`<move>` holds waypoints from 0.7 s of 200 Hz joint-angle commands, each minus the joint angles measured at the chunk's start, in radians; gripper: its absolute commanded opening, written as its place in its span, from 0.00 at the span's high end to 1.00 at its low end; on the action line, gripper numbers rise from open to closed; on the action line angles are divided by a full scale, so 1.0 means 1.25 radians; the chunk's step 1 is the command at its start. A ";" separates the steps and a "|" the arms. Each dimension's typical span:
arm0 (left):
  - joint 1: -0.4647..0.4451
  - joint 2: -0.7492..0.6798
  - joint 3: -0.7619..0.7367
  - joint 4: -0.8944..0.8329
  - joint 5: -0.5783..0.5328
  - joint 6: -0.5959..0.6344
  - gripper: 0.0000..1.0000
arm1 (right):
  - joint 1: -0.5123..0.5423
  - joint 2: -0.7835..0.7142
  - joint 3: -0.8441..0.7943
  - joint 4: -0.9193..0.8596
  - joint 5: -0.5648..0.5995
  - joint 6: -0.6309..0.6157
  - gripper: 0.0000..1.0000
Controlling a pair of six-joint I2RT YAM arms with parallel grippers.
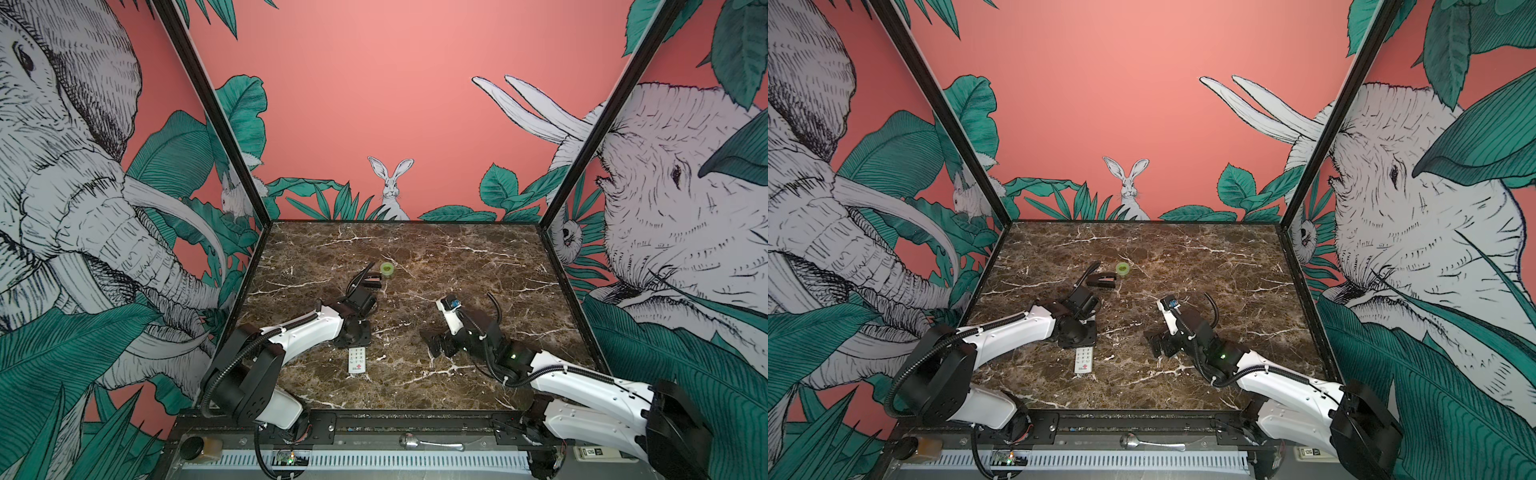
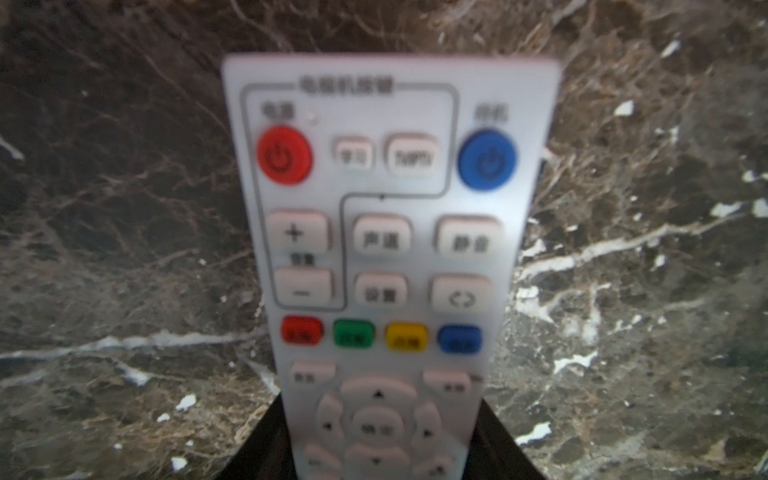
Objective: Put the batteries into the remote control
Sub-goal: 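Lower the remote onto the table and open the left gripper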
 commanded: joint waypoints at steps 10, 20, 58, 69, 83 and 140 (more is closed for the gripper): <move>-0.007 0.010 0.012 0.007 -0.021 -0.023 0.82 | -0.010 -0.017 -0.019 0.037 -0.015 0.011 0.01; -0.008 0.011 0.008 0.010 -0.022 -0.026 0.81 | -0.012 -0.018 -0.020 0.038 -0.018 0.013 0.01; -0.011 0.017 0.009 0.012 -0.032 -0.031 0.77 | -0.017 -0.017 -0.023 0.043 -0.025 0.015 0.01; -0.013 0.020 0.011 0.012 -0.034 -0.033 0.76 | -0.018 -0.017 -0.024 0.044 -0.027 0.014 0.00; -0.013 0.024 0.013 0.012 -0.038 -0.033 0.76 | -0.019 -0.016 -0.026 0.047 -0.028 0.015 0.00; -0.018 0.043 0.027 0.008 -0.050 -0.038 0.73 | -0.027 -0.007 -0.025 0.054 -0.038 0.016 0.01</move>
